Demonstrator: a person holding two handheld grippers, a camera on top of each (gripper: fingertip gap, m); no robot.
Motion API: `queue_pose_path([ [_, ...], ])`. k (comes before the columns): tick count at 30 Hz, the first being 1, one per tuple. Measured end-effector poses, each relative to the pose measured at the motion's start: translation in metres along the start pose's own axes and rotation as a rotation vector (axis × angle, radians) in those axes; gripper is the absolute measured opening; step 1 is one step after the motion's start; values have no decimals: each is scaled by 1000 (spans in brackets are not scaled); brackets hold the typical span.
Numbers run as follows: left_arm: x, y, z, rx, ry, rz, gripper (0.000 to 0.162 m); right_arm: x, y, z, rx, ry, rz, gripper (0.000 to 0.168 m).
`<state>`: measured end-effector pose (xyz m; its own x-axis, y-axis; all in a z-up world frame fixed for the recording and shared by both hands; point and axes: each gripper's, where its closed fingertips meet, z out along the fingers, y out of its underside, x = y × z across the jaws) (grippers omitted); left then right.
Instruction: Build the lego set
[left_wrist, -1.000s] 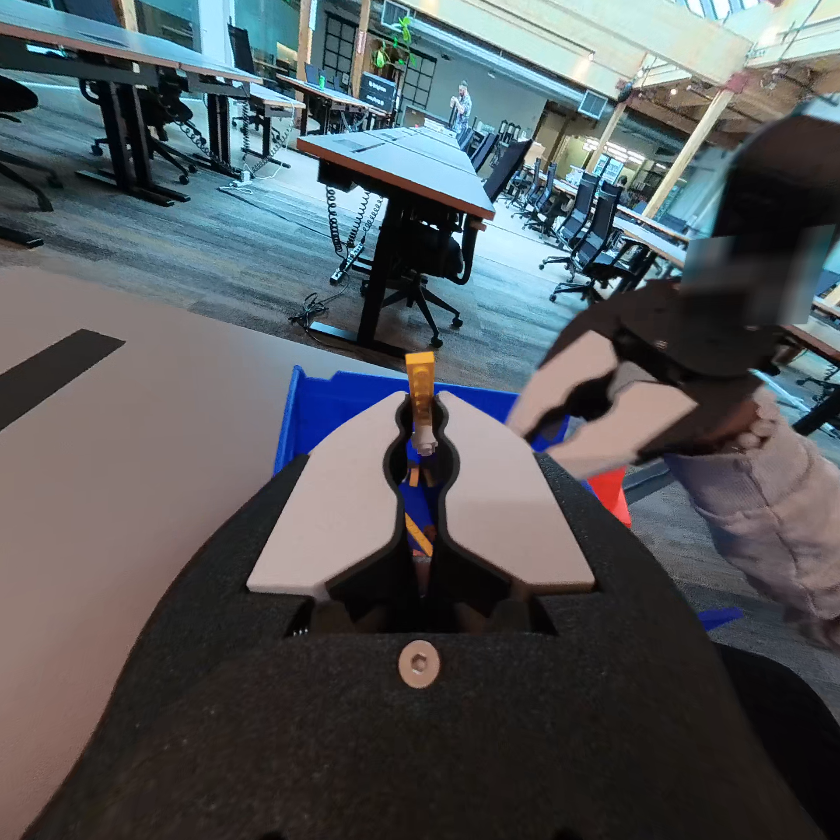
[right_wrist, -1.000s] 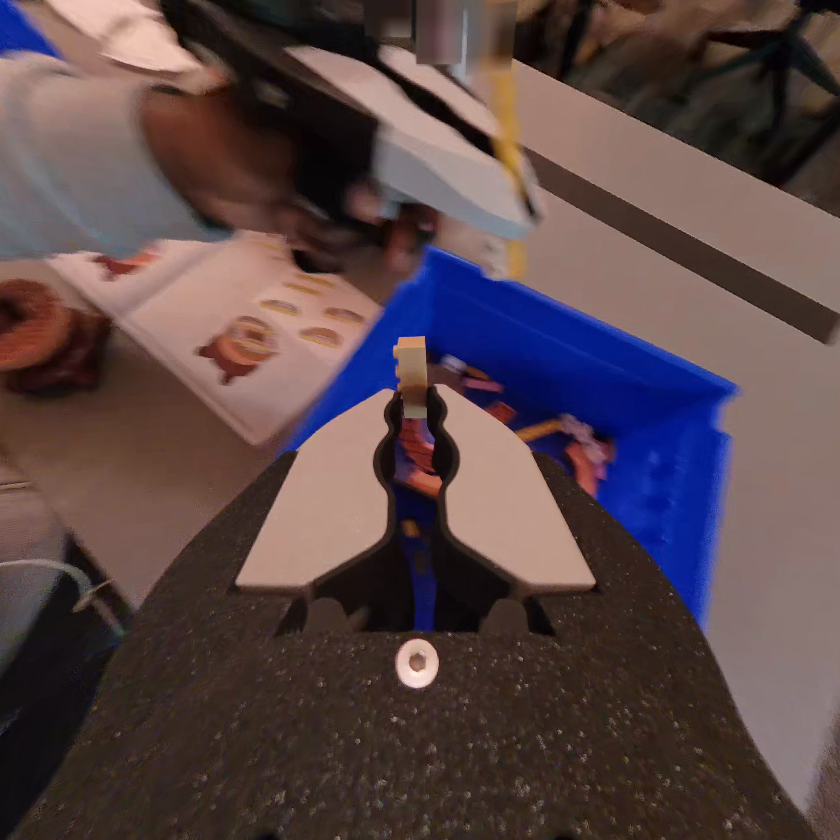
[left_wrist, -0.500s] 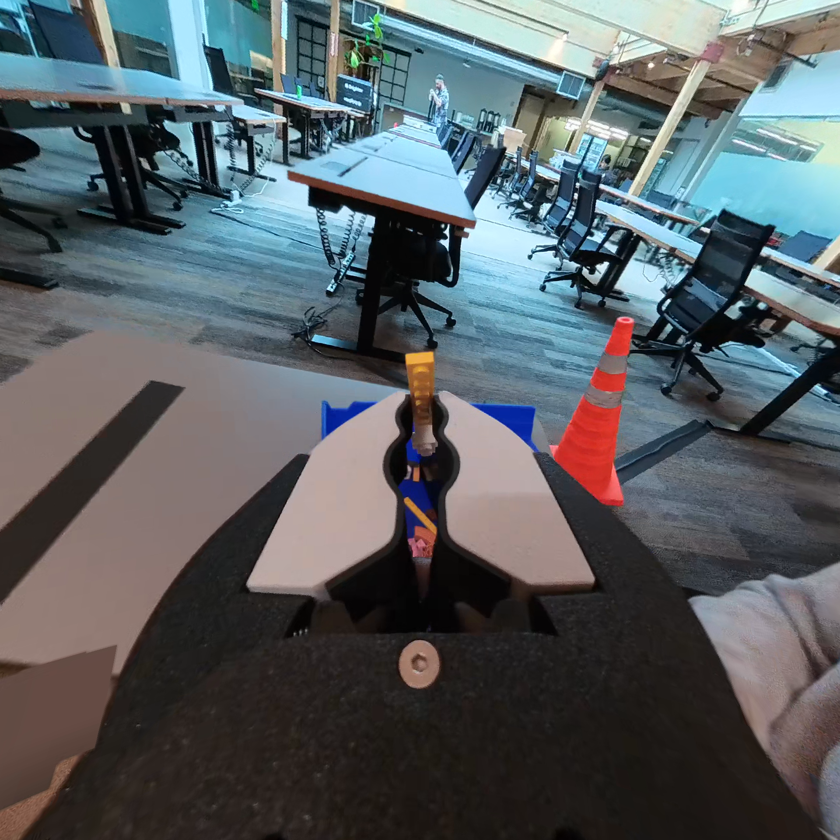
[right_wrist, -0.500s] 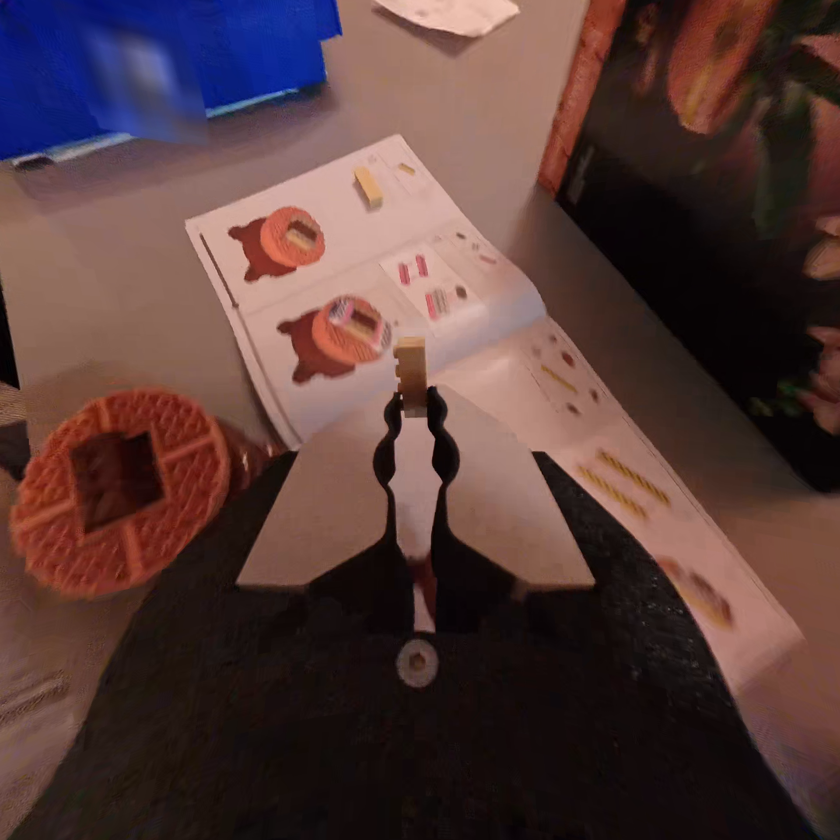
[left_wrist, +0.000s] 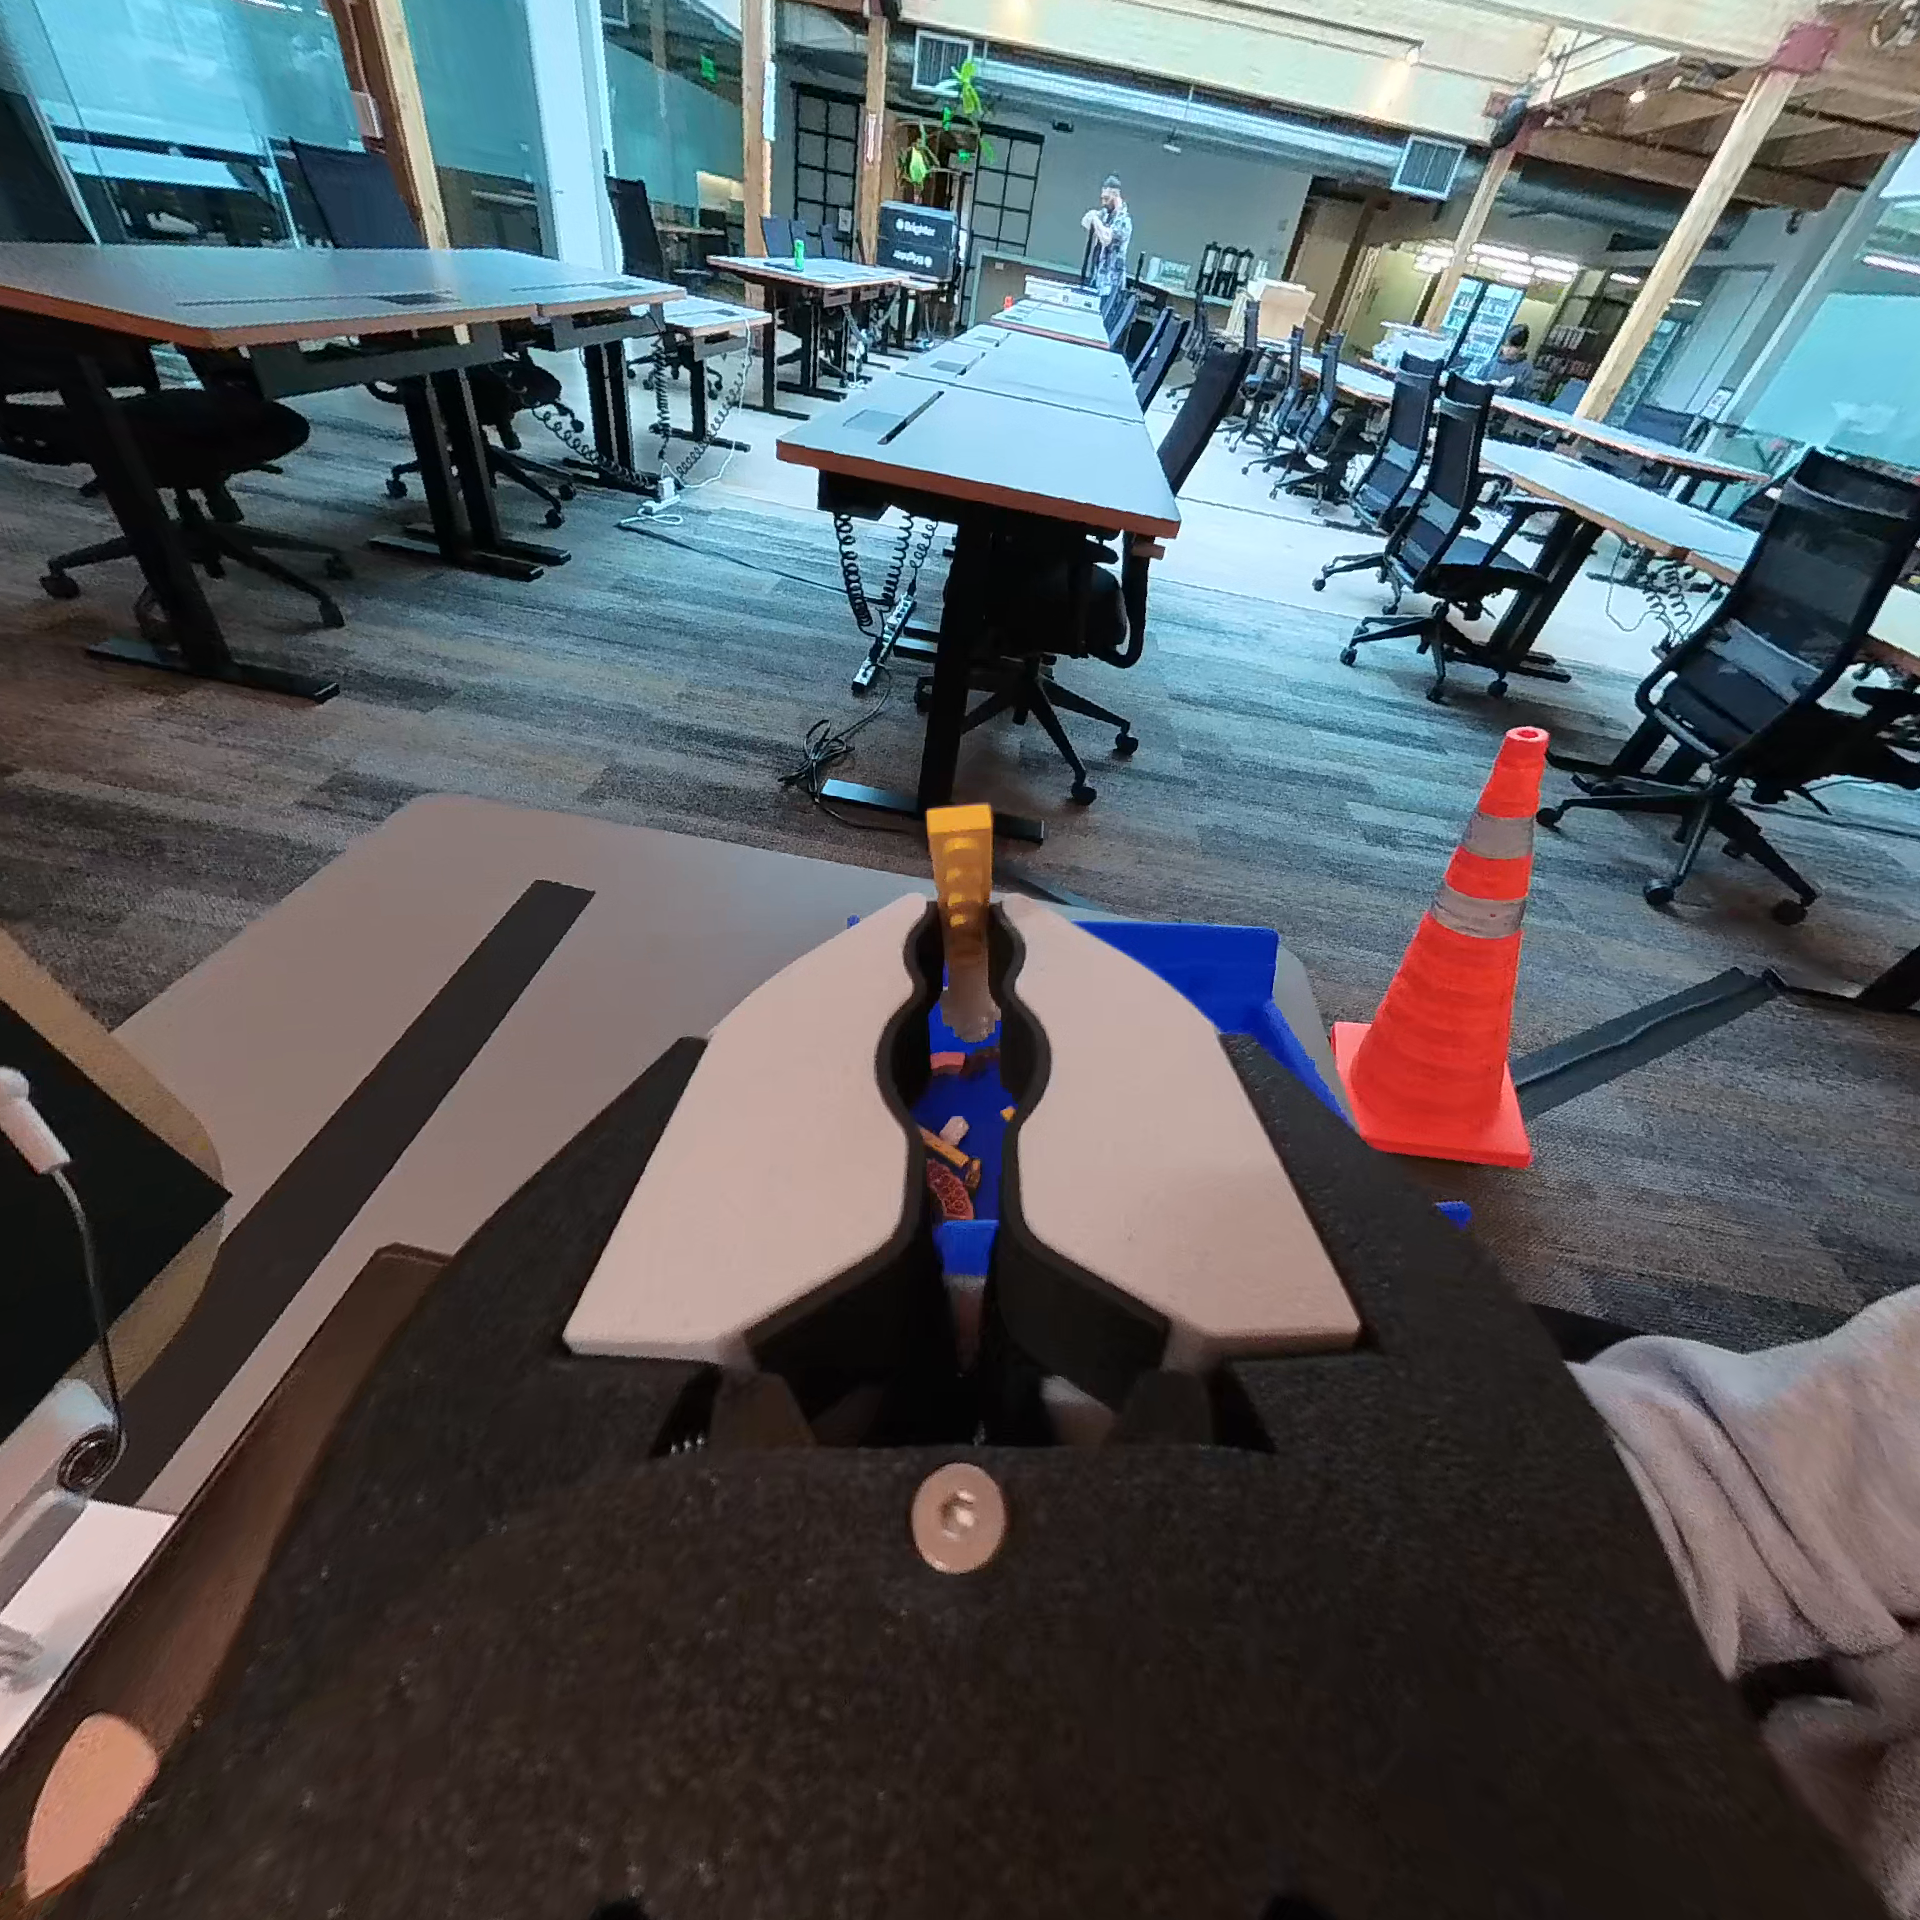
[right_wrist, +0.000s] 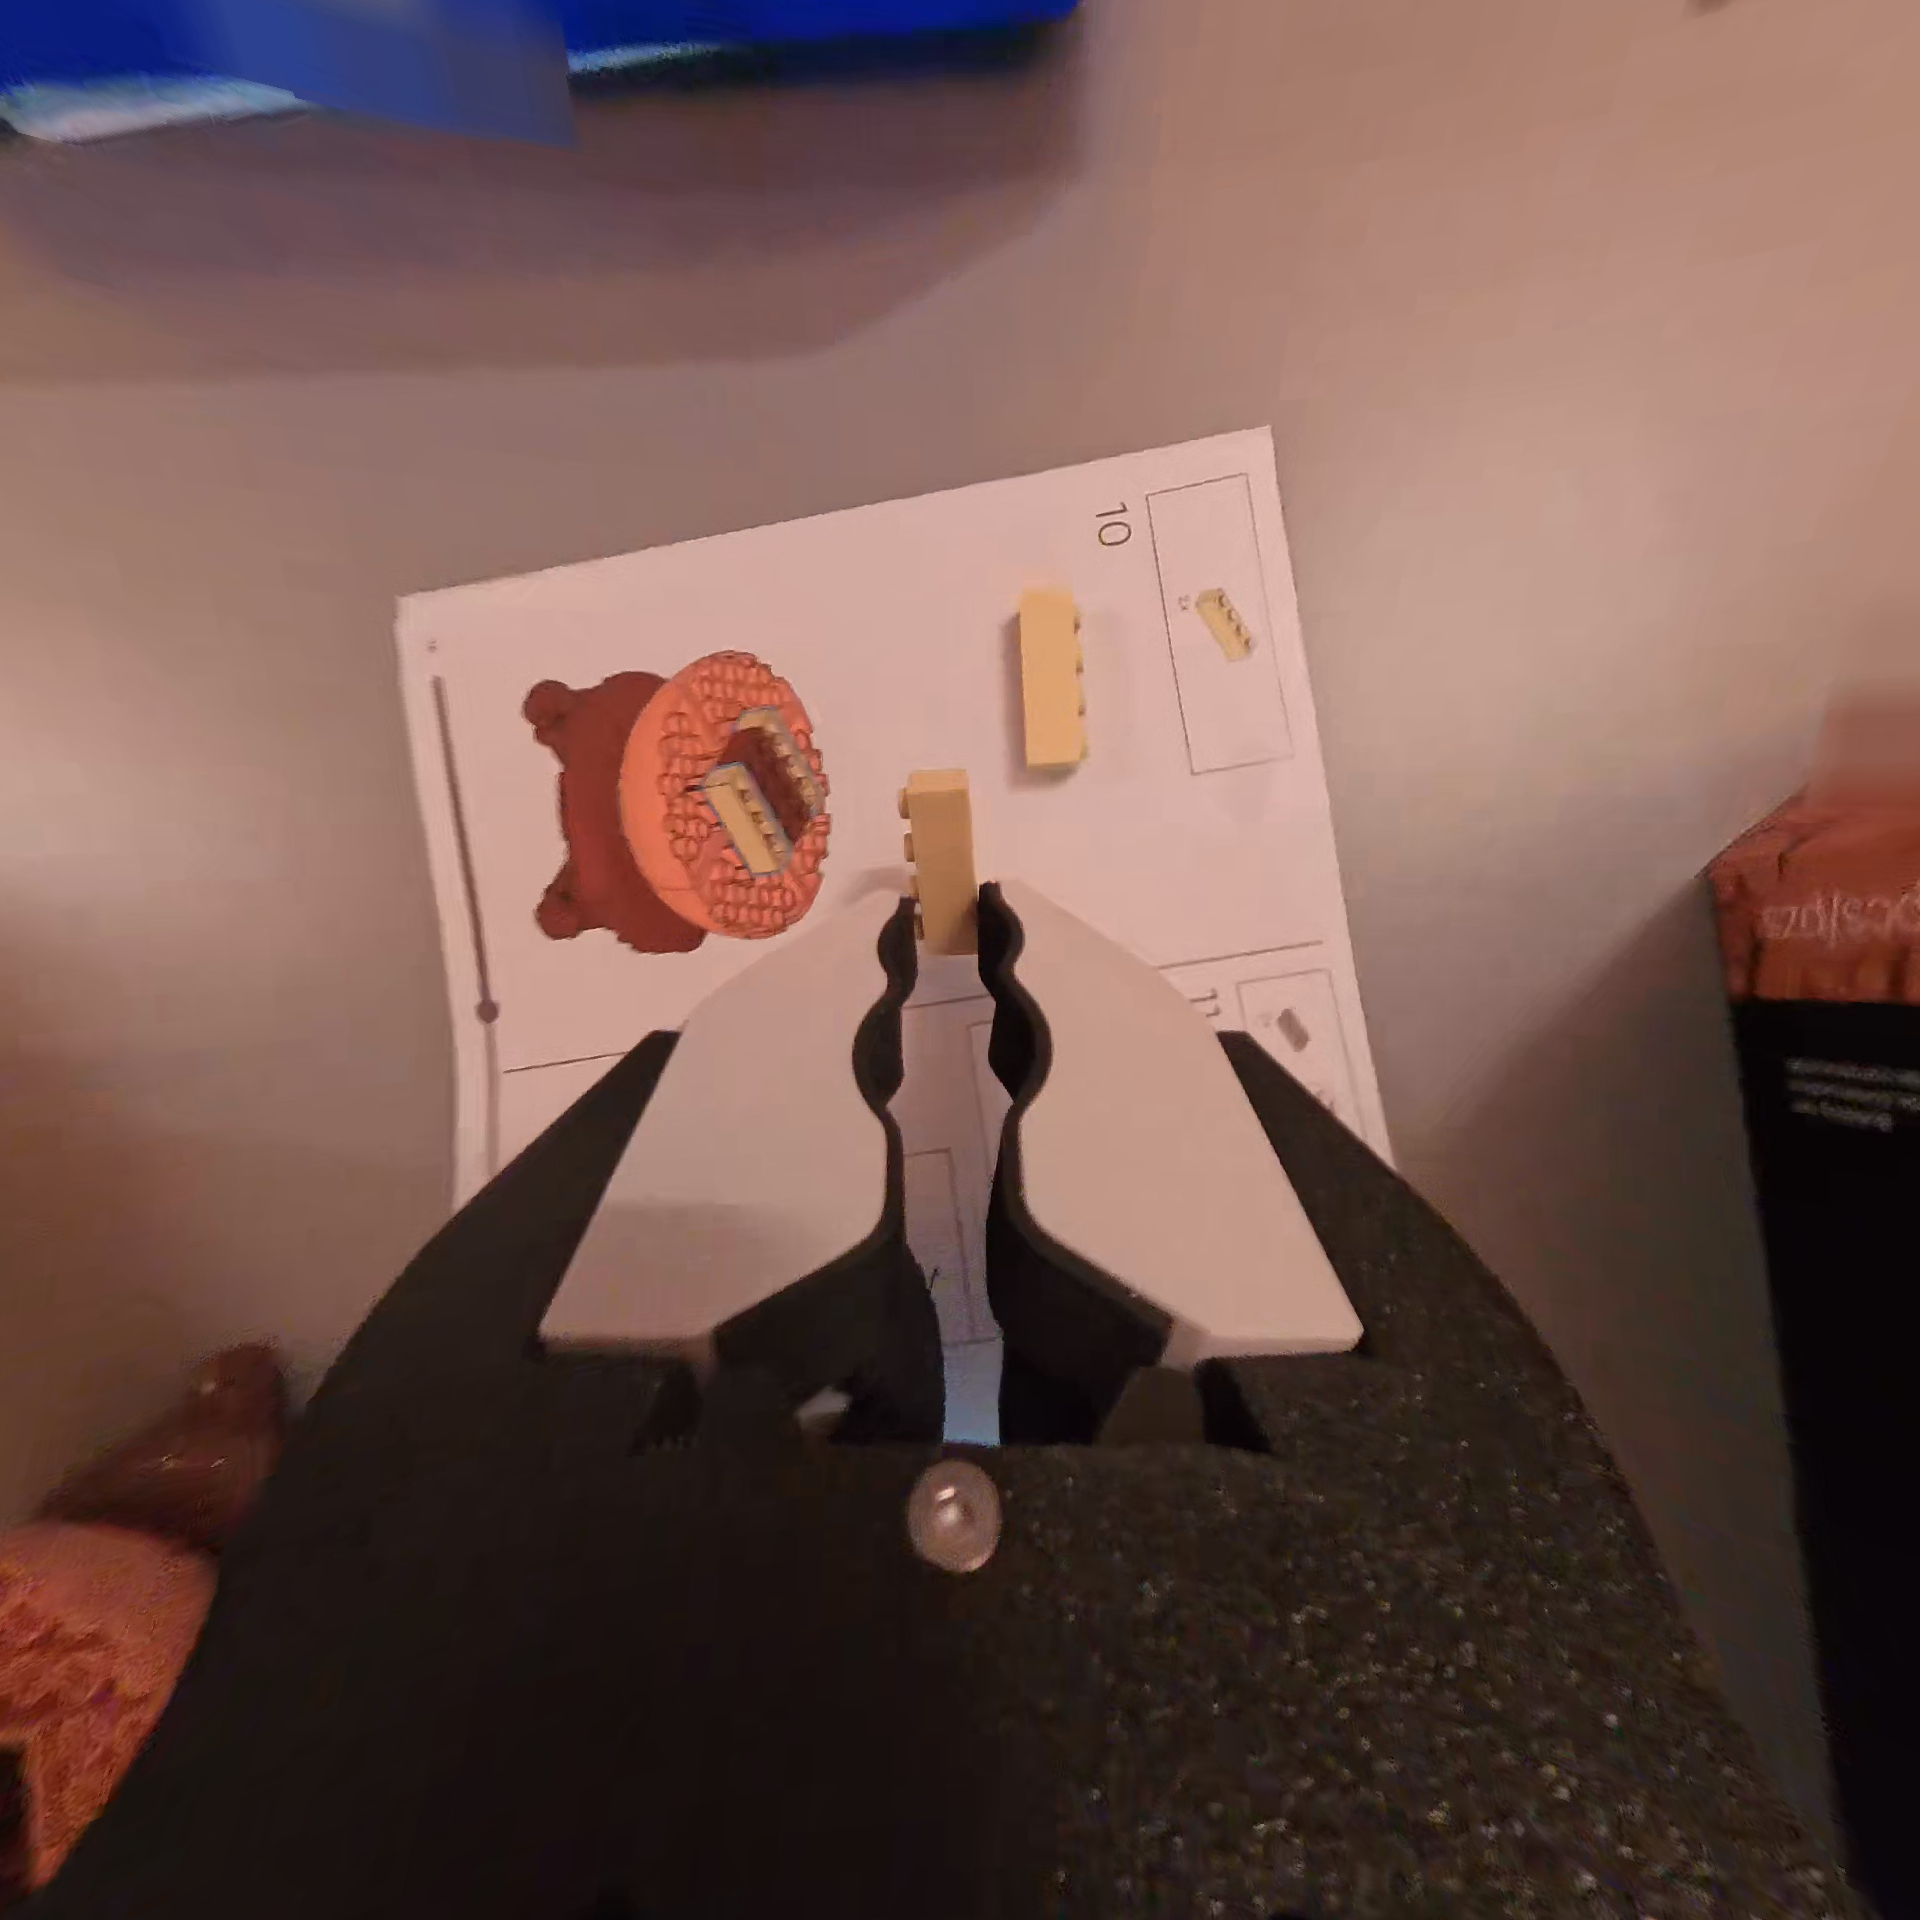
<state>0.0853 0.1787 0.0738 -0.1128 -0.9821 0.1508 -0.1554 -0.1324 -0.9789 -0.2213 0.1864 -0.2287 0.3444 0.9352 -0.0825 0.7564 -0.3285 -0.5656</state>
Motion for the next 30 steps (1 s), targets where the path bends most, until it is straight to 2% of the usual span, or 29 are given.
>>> queue_pose_path([
  [1,-1,1,-1,0,-4,3,7,3,0,3,-18,19,-16,11],
  [3,-2,1,-2,0,-7,5,7,4,2,7,-37,30,-38,24],
  [6,-4,1,-3,5,-8,0,7,3,0,1,25,42,-37,33],
  [10,-9,2,-2,14,-4,-9,7,8,6,-39,190,107,67,32],
  [12,-12,3,0,22,-1,-20,7,3,25,-69,274,132,137,30],
  [17,-12,2,11,78,45,-46,7,-22,101,-152,468,198,367,23],
  [21,1,3,35,174,142,-104,7,-25,123,-261,660,426,404,21],
  [24,21,9,59,241,259,-181,8,-3,141,-357,824,648,471,23],
  [26,34,16,74,254,327,-245,8,16,162,-402,861,763,493,26],
  [28,45,22,88,260,376,-284,8,30,179,-417,815,778,506,33],
  [30,56,24,97,281,432,-306,7,36,181,-413,827,680,531,39],
])
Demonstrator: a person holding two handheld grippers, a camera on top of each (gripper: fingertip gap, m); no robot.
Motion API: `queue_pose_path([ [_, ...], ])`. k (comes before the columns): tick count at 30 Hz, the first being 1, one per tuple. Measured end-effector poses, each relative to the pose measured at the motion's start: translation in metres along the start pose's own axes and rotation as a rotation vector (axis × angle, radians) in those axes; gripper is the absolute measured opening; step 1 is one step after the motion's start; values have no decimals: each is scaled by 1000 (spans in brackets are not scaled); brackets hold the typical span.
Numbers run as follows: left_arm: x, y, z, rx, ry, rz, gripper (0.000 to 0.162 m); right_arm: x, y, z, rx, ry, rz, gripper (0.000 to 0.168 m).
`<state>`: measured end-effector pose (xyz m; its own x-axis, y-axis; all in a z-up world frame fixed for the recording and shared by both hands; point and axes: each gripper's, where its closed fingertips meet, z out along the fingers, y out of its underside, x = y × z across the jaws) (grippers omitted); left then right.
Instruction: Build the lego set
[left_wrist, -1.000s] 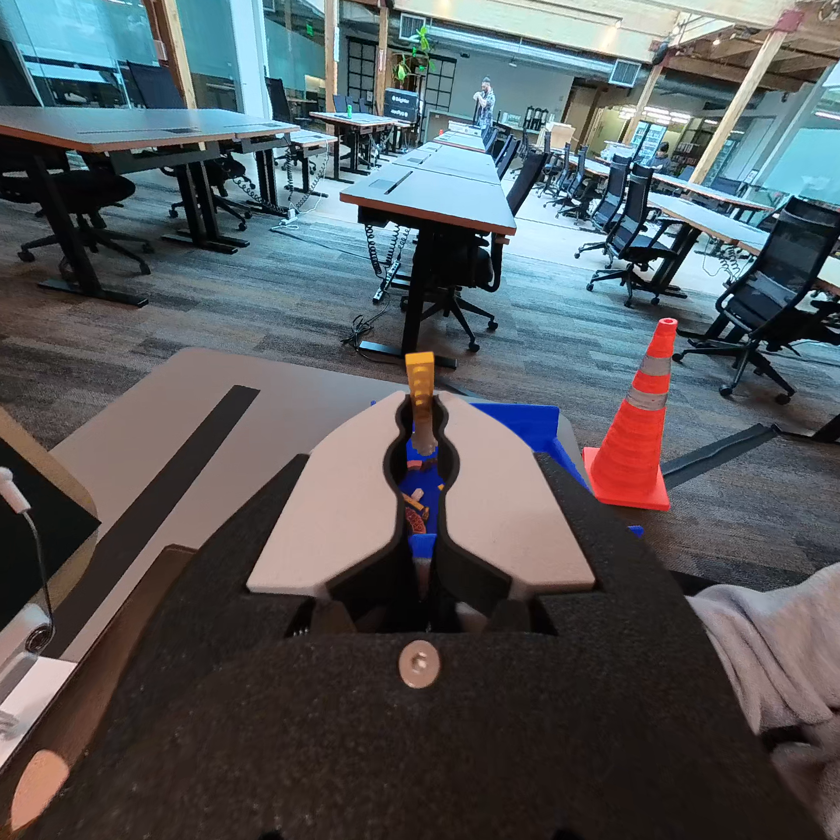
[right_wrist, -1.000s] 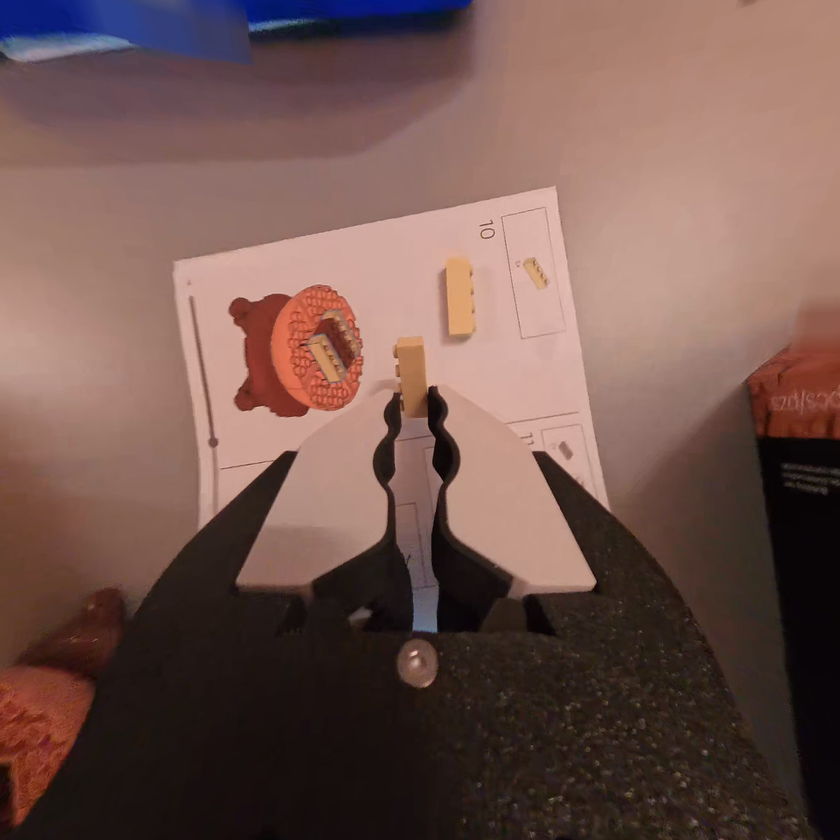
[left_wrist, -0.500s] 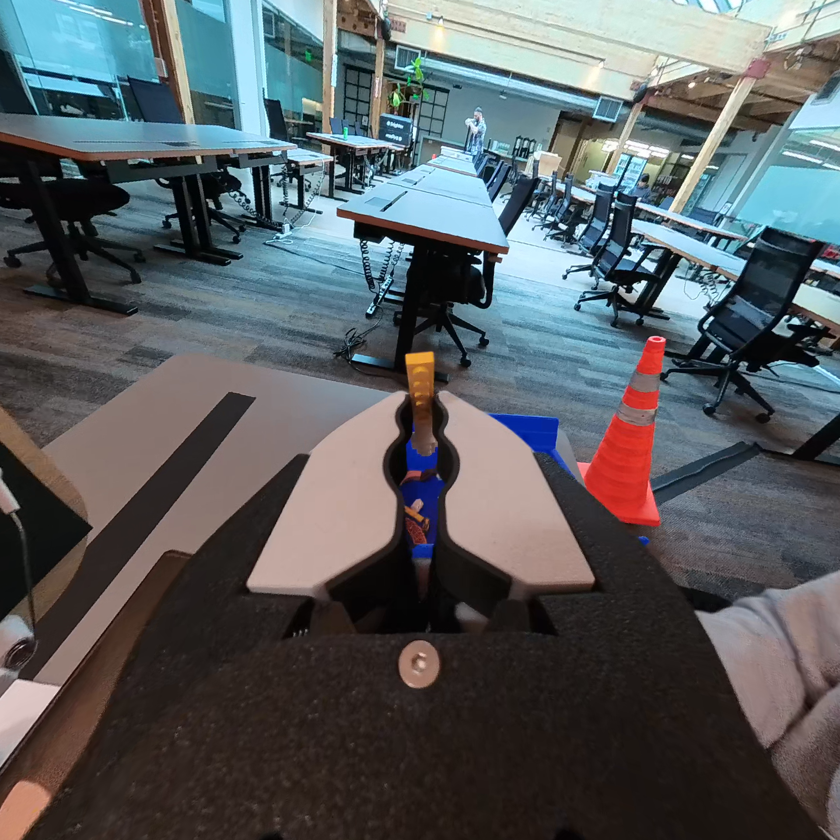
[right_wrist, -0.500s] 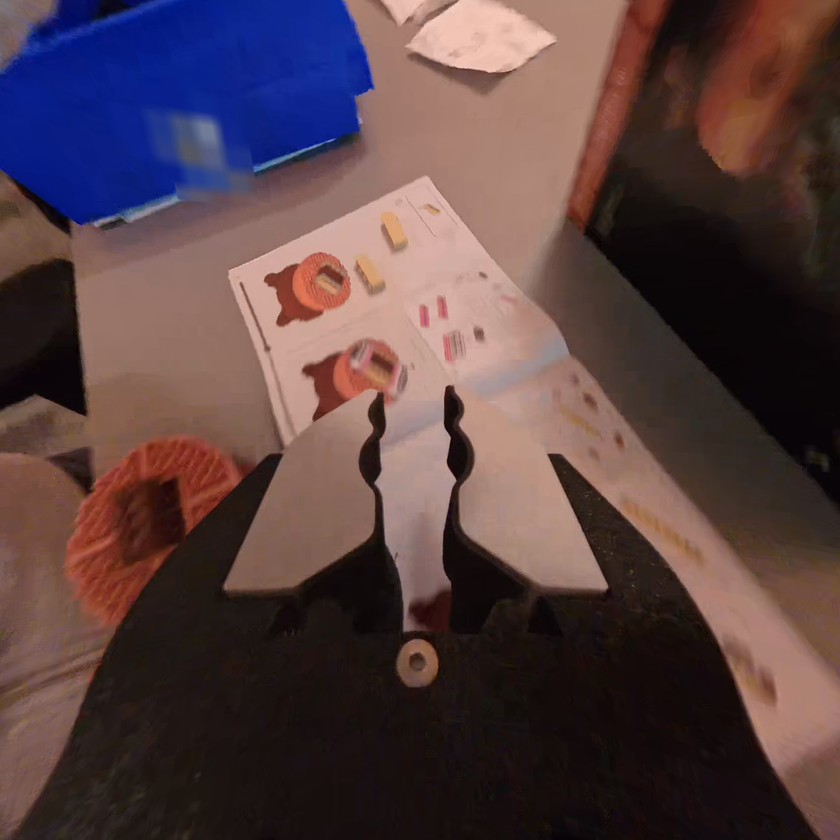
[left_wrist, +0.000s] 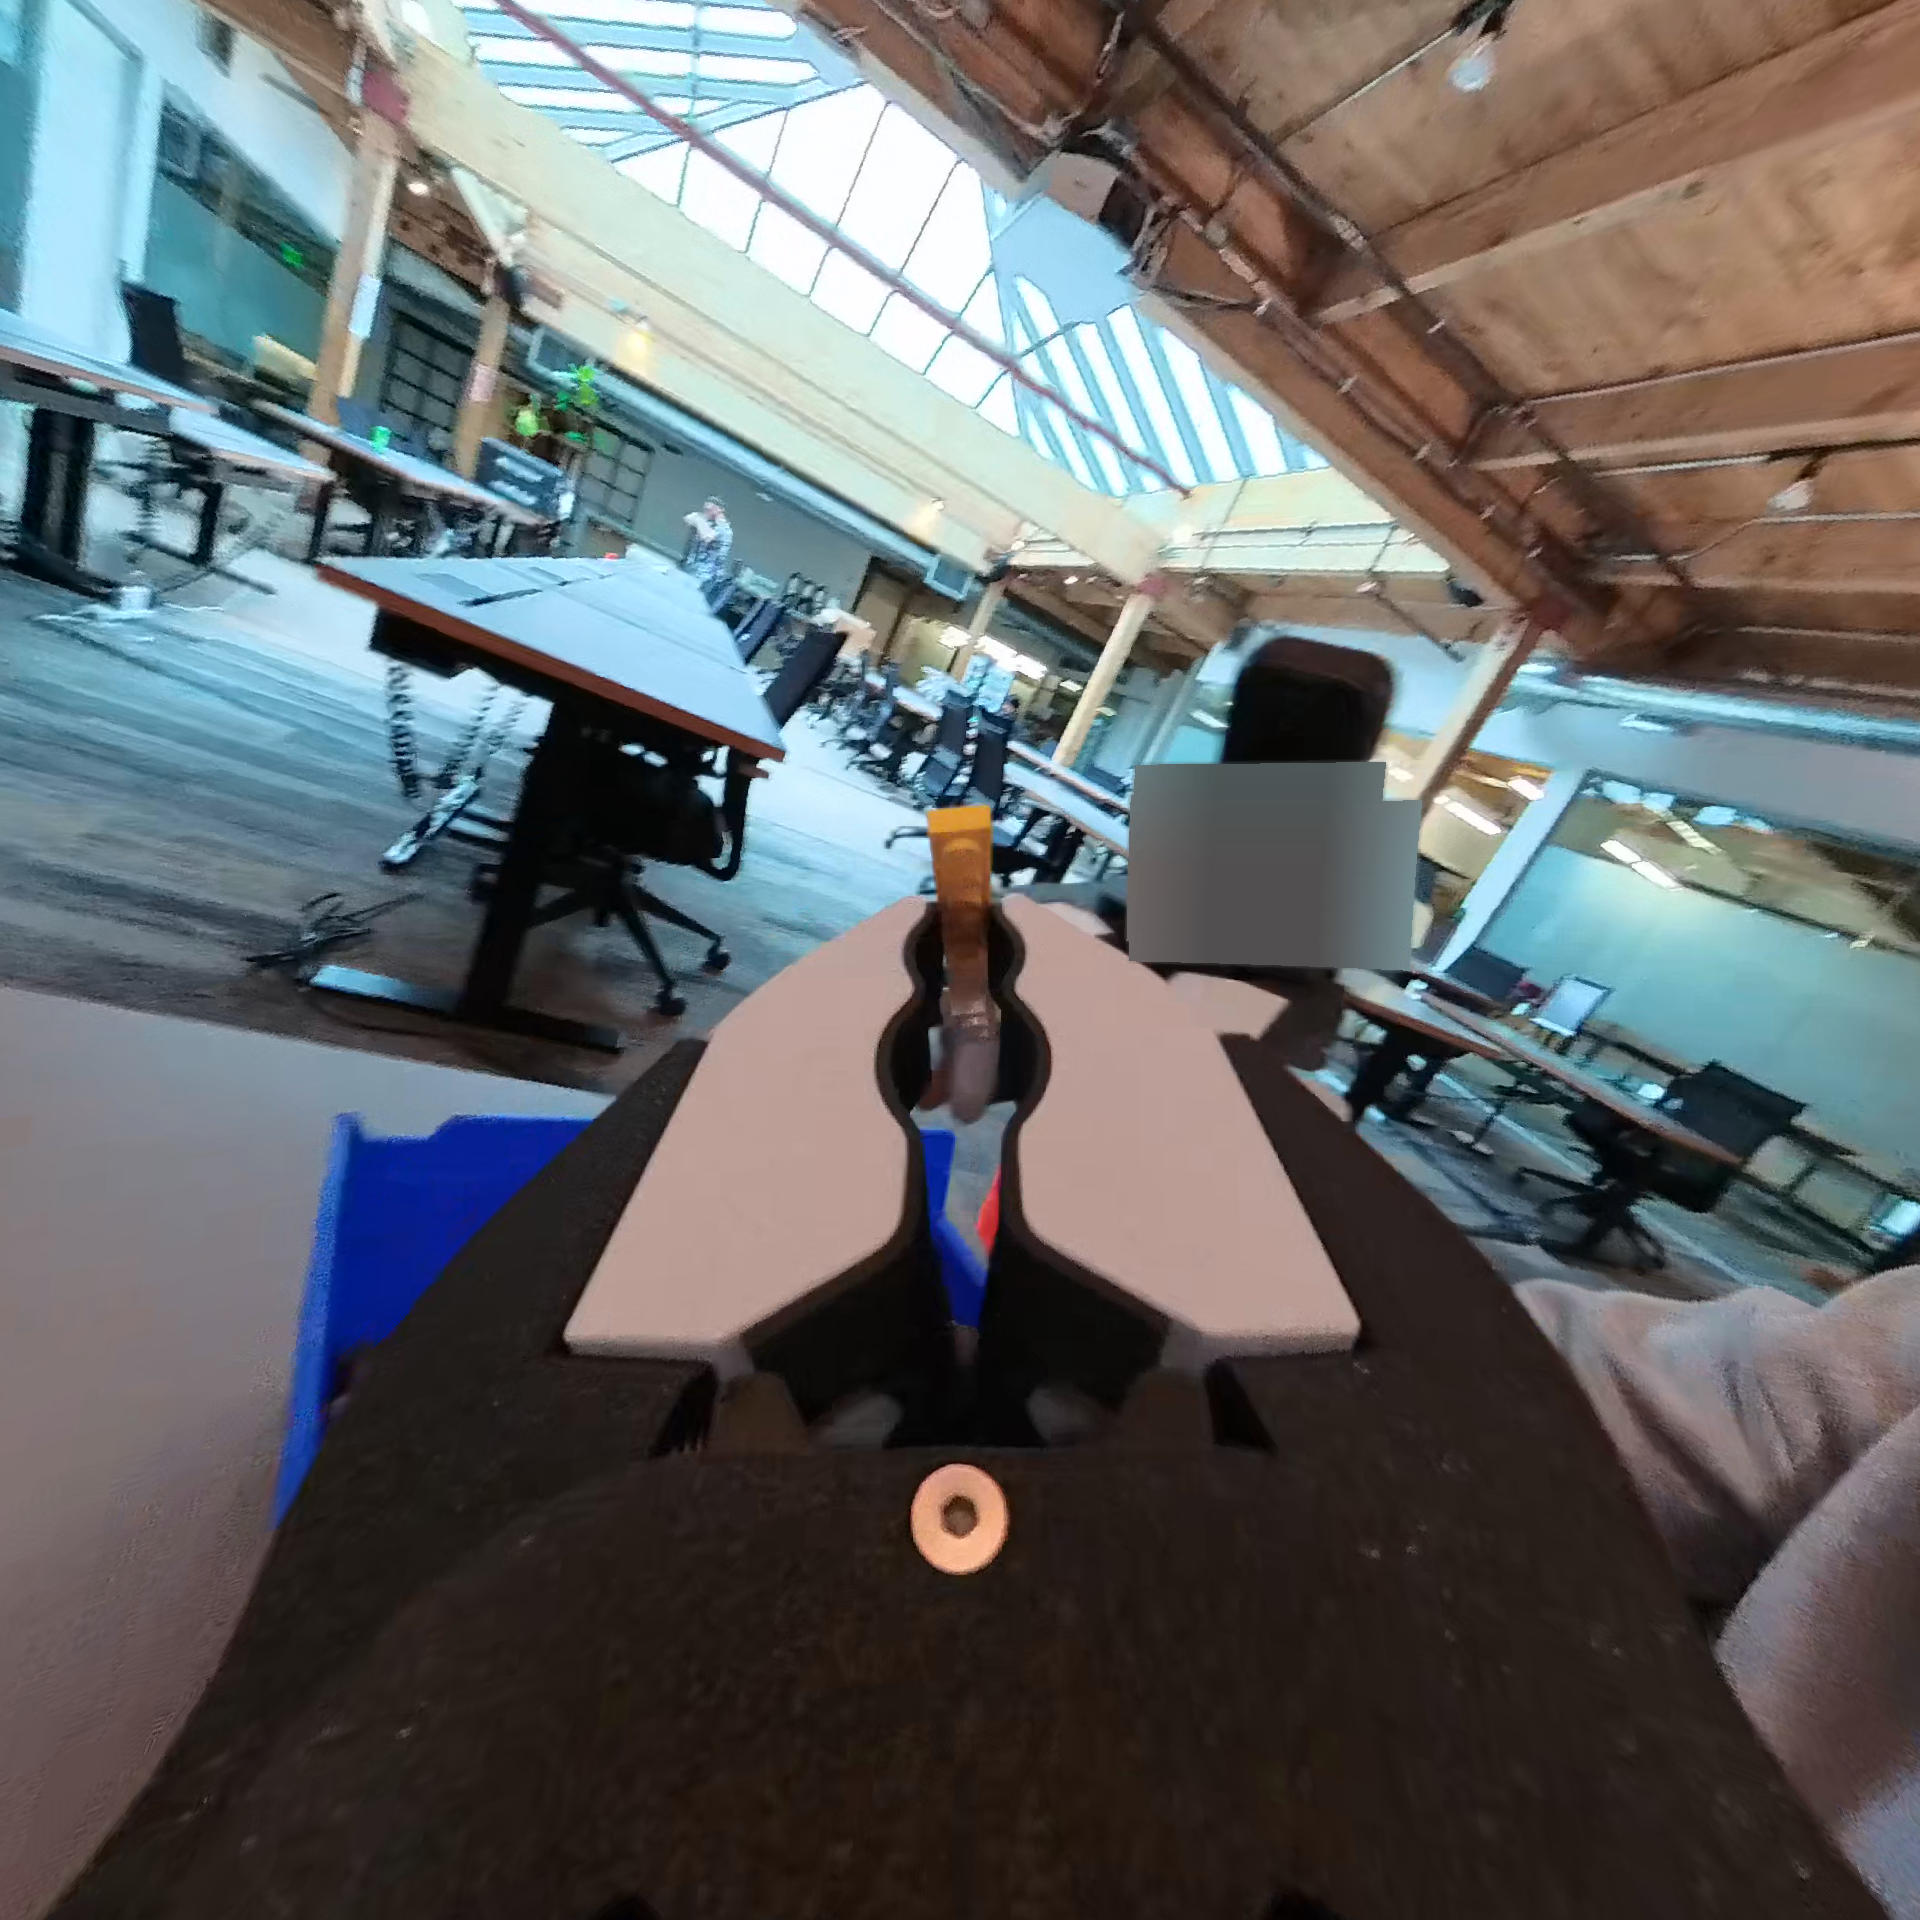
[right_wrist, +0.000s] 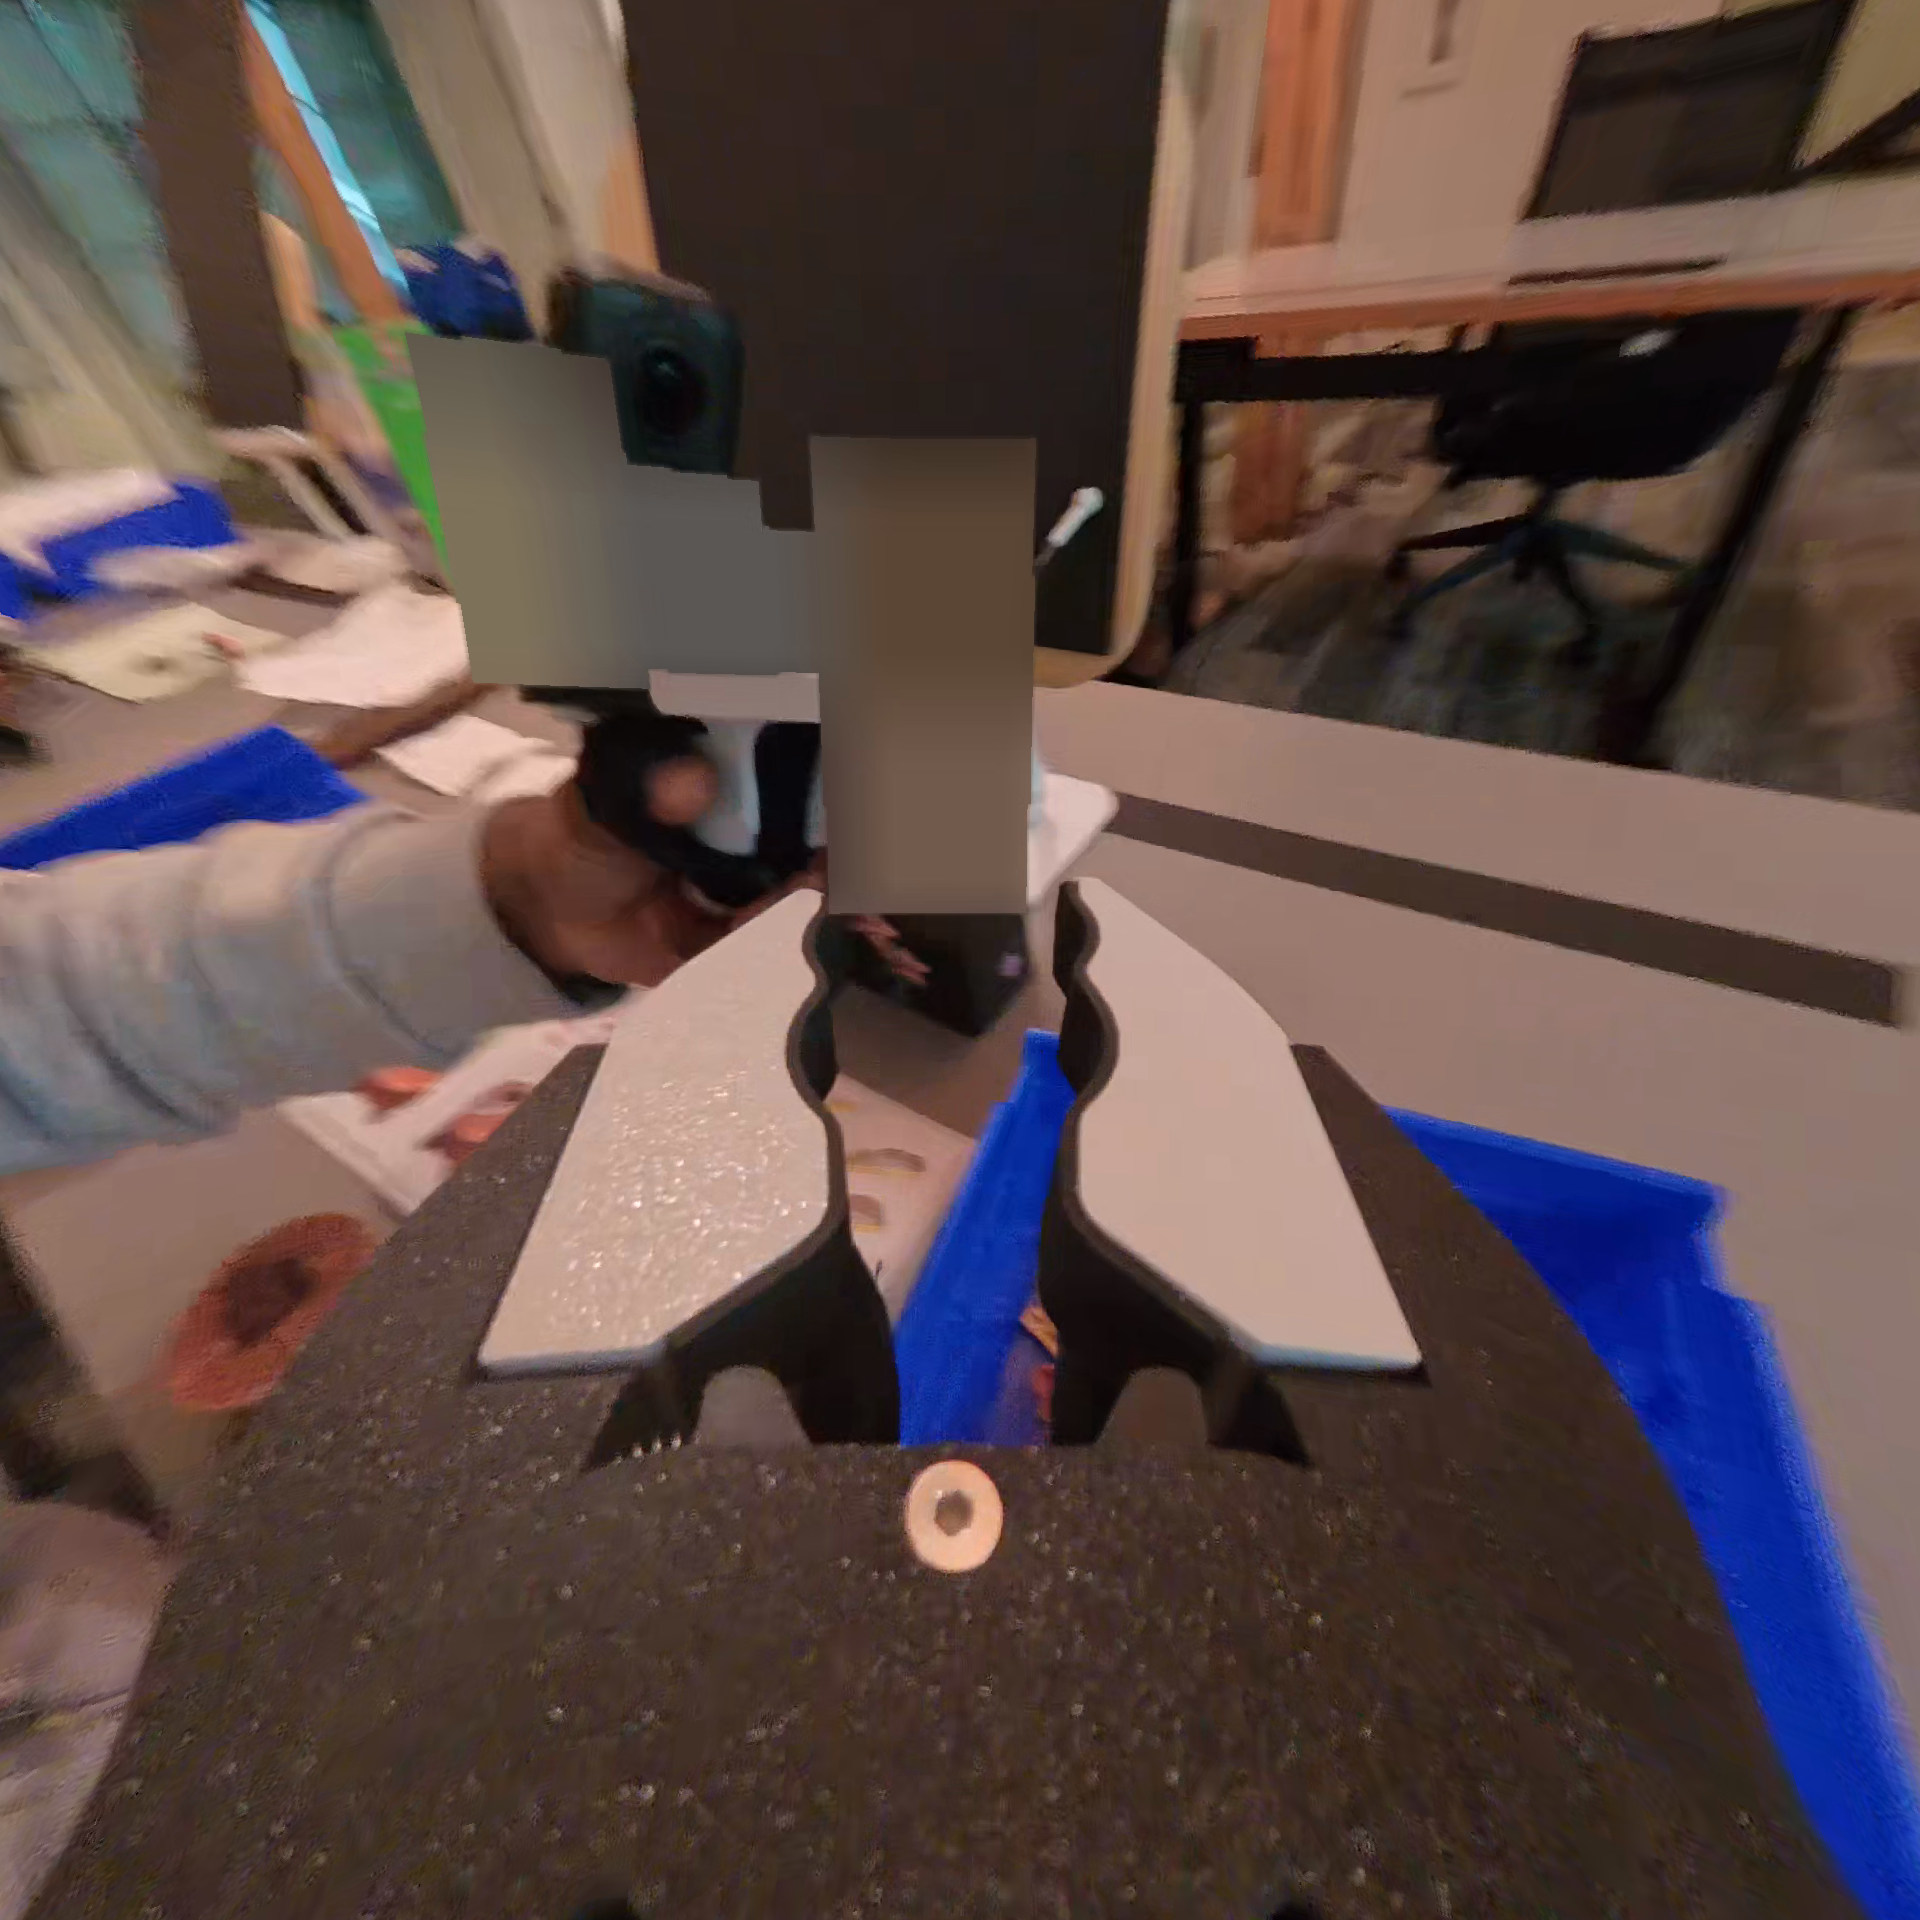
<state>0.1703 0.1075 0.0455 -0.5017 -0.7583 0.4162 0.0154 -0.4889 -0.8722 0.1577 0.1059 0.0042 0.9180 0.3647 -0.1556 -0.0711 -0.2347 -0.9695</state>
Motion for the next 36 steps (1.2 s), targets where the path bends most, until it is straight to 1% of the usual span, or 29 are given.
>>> queue_pose_path([
  [2,8,0,7,40,69,-18,7,-10,-7,1,85,-172,154,32],
  [4,11,-3,9,85,114,-18,7,-16,-23,-8,228,-339,306,25],
  [6,13,-7,10,124,142,-6,7,-14,-30,-14,300,-402,377,23],
  [9,13,-6,12,139,153,23,7,-8,-28,-13,317,-385,385,12],
  [12,12,-7,14,163,165,29,7,-5,-28,-13,322,-406,394,11],
  [14,11,-5,15,162,154,61,7,-5,-23,-13,294,-410,352,10],
  [17,10,1,19,148,115,111,7,-2,-15,-13,226,-366,243,10],
  [19,9,2,21,161,88,125,7,-1,-14,-14,211,-346,214,10],
  [22,13,-4,23,251,75,140,7,-7,-20,-13,279,-398,277,10],
  [23,10,-8,24,286,35,149,7,-12,-8,-6,220,-402,265,10],
  [24,1,-15,22,335,-42,151,7,-21,13,6,121,-384,194,10],
  [25,-7,-22,20,369,-86,153,7,-25,13,7,157,-369,198,10],
  [26,-11,-24,19,362,-82,153,7,-26,14,2,140,-398,235,10],
  [27,-17,-21,20,305,-95,147,7,-19,10,-5,158,-379,241,10],
  [28,-23,-12,22,207,-107,153,7,-4,11,-12,155,-315,214,10],
  [30,-42,8,21,23,-184,195,7,25,34,-21,6,-177,141,10],
  [33,-68,56,14,-336,-291,257,7,66,91,-26,-287,48,5,11],
  [36,-79,95,7,-576,-348,295,8,83,136,-25,-495,133,-95,11],
])
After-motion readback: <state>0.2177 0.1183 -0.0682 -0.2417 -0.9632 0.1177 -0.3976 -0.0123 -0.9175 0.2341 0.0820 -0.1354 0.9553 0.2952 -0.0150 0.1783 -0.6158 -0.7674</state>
